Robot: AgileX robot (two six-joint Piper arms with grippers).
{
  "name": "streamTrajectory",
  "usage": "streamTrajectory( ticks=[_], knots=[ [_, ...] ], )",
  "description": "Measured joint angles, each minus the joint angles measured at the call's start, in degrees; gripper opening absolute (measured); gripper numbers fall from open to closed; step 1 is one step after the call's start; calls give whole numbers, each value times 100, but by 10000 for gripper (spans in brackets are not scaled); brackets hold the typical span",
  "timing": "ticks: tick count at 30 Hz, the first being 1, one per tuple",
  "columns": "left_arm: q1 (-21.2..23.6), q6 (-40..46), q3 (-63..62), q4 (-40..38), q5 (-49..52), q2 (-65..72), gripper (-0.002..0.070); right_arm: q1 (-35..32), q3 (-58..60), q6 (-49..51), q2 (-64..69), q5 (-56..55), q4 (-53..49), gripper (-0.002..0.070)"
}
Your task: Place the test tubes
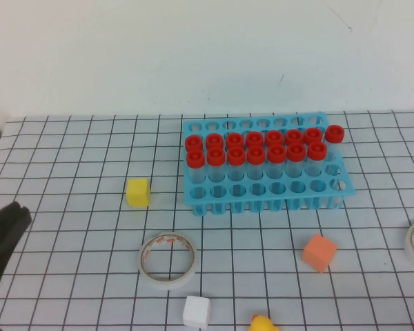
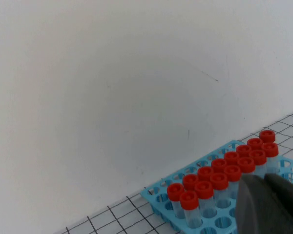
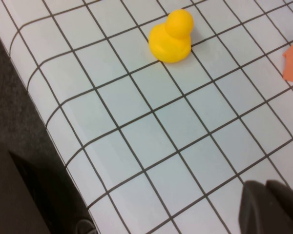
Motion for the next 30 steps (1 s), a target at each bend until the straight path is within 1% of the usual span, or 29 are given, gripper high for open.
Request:
streamTrajectory(
  ticks=[6,8,10,13,16,17,19,25,28,30],
  knots=[
    [51,-3,48,12,-63,-40,0,0,0,0,0,0,0,-1],
    [244,130,48,-143,-94,-143,0,0,0,0,0,4,0,-1],
    [605,312,48,-565,-36,-285,0,0,0,0,0,4,0,-1],
    [1271,611,48,-1201,141,-508,0,0,0,0,0,4,0,-1],
    [1815,913,236,-1448,182,-776,0,0,0,0,0,4,0,-1],
    [2076,1104,507,-1653,194,-994,0,0,0,0,0,4,0,-1],
    [2279,1281,855,-1959,206,-1245,0,0,0,0,0,4,0,-1],
    [2652,1482,1930,-2431,255,-1874,0,0,0,0,0,4,0,-1],
    [2707,1503,2407,-2442,315,-2117,0,0,0,0,0,4,0,-1],
    [2709,1493,2467,-2487,517,-2264,0,0,0,0,0,4,0,-1]
  ],
)
